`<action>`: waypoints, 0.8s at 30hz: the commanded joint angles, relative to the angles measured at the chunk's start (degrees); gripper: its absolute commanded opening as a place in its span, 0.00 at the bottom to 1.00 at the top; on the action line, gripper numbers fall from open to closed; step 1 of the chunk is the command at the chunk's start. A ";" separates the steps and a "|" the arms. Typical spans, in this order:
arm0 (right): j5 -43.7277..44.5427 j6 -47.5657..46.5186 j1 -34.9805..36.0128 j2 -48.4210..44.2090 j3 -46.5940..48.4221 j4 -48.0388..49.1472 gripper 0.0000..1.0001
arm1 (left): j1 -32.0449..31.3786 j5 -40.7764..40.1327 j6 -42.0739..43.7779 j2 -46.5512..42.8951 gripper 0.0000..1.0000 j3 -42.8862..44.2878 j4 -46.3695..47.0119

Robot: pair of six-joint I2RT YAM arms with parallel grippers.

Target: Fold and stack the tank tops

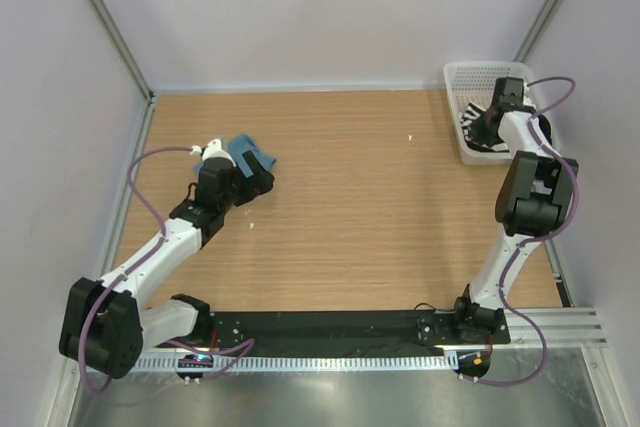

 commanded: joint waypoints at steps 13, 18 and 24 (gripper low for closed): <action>-12.14 -13.05 12.74 -25.41 11.36 5.14 0.01 | -1.83 1.58 3.68 -0.91 1.00 -1.63 8.36; -21.27 -16.06 18.55 -36.03 10.67 11.10 0.01 | -2.53 1.32 4.30 -1.09 0.99 -2.07 9.42; -2.87 -10.52 11.55 -39.31 6.64 1.92 0.64 | -2.71 1.14 4.56 -1.35 0.99 -2.34 9.68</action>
